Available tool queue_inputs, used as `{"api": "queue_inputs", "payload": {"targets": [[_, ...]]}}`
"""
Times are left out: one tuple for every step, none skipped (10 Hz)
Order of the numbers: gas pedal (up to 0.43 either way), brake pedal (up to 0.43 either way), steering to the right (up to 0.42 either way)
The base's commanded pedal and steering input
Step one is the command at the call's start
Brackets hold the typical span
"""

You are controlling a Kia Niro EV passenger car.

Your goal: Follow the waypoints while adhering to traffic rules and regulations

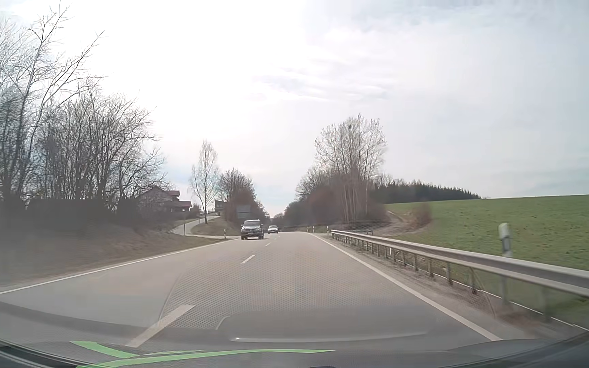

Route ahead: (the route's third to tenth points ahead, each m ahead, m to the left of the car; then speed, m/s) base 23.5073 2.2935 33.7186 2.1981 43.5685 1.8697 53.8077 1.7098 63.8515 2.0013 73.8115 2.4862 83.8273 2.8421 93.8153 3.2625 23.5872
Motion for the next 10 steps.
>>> {"api": "queue_inputs", "payload": {"targets": [[0.248,0.000,0.003],[0.248,0.000,0.003],[0.248,0.000,0.002],[0.260,0.000,0.000],[0.260,0.000,0.000],[0.260,0.000,0.000],[0.260,0.000,0.000],[0.260,0.000,0.001],[0.260,0.000,0.003],[0.260,0.000,0.003]]}}
